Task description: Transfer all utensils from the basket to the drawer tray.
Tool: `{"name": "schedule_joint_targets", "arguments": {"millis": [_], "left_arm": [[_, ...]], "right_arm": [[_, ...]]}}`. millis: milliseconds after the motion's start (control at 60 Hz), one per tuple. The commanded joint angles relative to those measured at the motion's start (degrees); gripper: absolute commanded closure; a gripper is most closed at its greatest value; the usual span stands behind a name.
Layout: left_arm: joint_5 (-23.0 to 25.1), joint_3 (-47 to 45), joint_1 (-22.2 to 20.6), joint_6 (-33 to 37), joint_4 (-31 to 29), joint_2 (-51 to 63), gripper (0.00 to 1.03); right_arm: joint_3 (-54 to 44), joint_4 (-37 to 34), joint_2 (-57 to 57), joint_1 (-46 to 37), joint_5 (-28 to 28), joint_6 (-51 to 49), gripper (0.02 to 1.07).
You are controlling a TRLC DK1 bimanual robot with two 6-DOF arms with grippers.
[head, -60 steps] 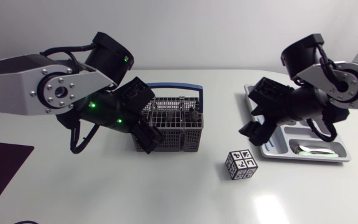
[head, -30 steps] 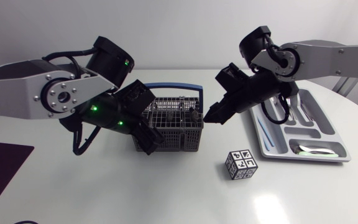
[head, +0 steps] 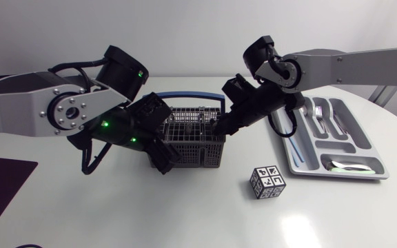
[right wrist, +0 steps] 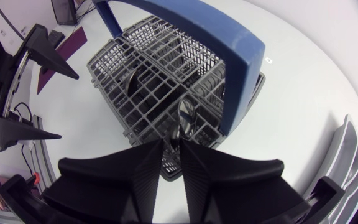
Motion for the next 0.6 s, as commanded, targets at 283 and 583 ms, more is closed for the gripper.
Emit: {"name": "schedule_joint_targets", "arguments": {"millis": [283, 583], "left_arm": [[-0.4, -2.5, 0.6, 1.5, 2.1, 0.6, 0.07], [-0.4, -3.3, 0.6, 1.5, 2.7, 0.6, 0.07]], "right_arm": [[1.0, 0.2, 0.5, 0.4, -0.3, 1.3, 1.01], [0.7, -0.9, -4.3, 0.5, -1.8, 1.0, 1.01]]}}
